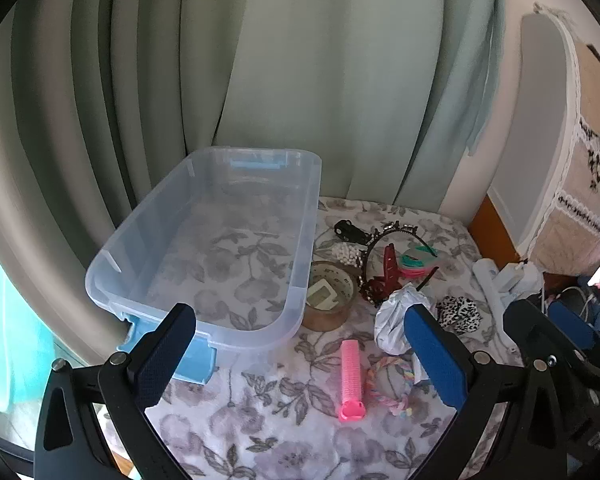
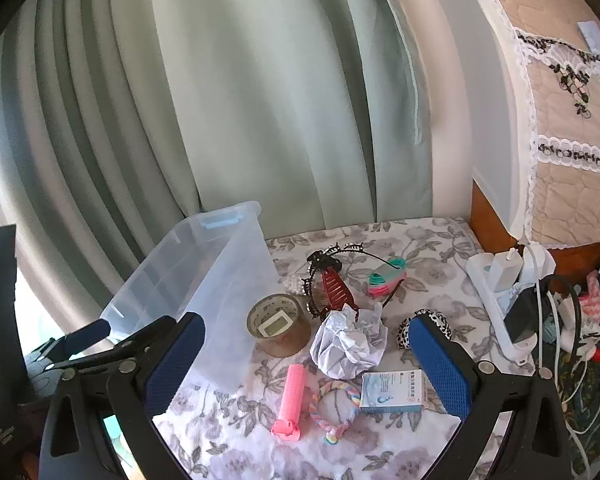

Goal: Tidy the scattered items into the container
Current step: 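Move both grippers toward the pink roller and the medicine box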

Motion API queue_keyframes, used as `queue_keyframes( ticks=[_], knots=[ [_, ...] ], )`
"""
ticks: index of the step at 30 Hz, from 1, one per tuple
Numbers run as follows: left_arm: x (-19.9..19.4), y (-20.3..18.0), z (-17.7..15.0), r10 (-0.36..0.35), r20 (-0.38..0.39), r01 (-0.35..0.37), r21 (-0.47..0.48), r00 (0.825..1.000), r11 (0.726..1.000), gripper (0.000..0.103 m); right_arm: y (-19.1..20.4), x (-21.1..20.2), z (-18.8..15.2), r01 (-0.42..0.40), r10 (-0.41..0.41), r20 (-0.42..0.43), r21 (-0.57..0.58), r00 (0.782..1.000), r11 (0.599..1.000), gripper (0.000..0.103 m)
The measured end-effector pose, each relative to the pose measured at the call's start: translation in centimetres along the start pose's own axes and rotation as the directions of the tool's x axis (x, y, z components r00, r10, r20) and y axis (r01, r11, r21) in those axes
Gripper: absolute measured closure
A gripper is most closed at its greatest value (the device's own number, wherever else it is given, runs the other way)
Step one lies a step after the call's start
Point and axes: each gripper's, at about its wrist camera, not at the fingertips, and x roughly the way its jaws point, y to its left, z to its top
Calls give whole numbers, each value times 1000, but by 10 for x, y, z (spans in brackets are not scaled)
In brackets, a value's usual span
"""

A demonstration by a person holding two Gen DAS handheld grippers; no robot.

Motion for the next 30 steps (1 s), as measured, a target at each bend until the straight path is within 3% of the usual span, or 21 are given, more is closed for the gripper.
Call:
queue_keyframes(
  ticks=[8, 16, 24, 30],
  knots=[
    [0, -15, -2, 1, 3, -1, 35, 1000, 999, 0, -10, -6, -4, 0, 0, 13, 22, 1000, 1000, 0],
    [19, -34, -15, -89, -90, 94, 46, 992, 995, 0, -34, -9, -15, 36, -37, 2, 72, 999, 997, 0],
    [53, -60, -40, -176, -222, 196, 71, 959, 978, 0, -71, 4, -40, 75, -58, -112, 151, 992, 986, 0],
    [86, -61, -63, -122, -331, 165, 104, 936, 981, 0, -84, 30, -58, 129, -98, -225, 129, 970, 983, 0]
  ],
)
